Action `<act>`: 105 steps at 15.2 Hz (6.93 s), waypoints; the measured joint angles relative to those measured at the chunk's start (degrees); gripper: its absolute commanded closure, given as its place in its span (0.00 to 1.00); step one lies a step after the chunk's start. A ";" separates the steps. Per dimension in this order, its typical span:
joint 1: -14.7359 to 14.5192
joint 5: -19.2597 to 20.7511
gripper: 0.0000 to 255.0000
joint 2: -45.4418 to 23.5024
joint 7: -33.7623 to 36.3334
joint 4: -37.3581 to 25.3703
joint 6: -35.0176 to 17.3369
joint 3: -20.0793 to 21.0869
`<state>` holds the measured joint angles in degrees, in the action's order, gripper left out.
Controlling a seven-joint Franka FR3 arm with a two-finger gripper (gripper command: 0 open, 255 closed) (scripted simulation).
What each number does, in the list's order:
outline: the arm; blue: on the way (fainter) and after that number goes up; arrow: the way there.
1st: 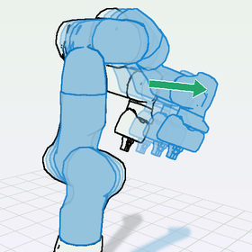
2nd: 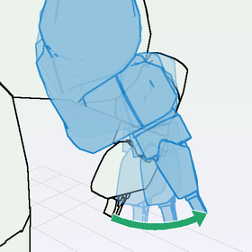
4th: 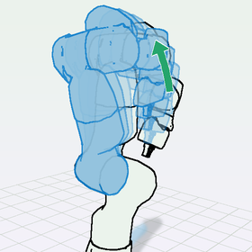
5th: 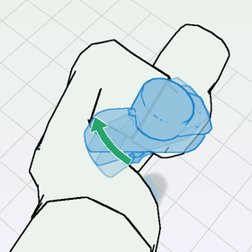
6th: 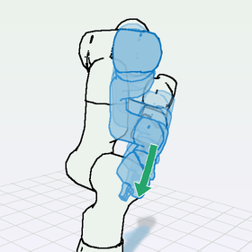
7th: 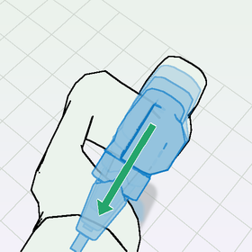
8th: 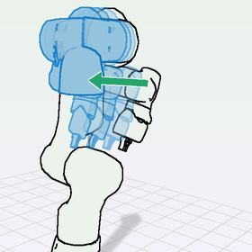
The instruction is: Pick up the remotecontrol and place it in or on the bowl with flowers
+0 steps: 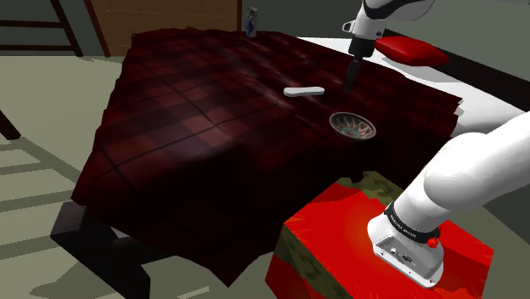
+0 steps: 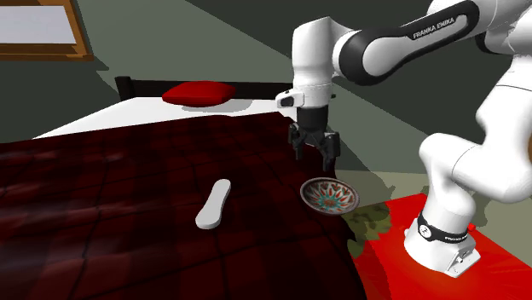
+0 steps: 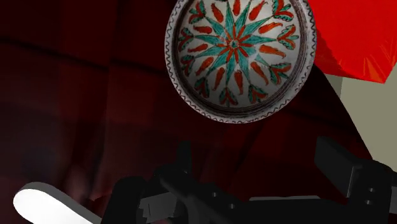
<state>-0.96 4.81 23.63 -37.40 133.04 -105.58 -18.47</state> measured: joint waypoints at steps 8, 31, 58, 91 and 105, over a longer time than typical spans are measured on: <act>-1.87 -3.25 0.00 -17.09 -21.46 -10.31 -7.35 -6.67; 5.33 -18.13 0.00 -56.70 -57.03 -45.27 -11.72 -2.34; 5.18 -17.16 1.00 -54.53 -56.34 -48.14 -6.83 -2.89; 0.05 2.14 1.00 -3.94 -44.85 1.29 -9.02 -2.94; 3.70 6.92 1.00 13.74 -41.23 19.63 -9.64 -0.39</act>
<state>2.73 11.72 37.37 -78.63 152.67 -115.22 -18.86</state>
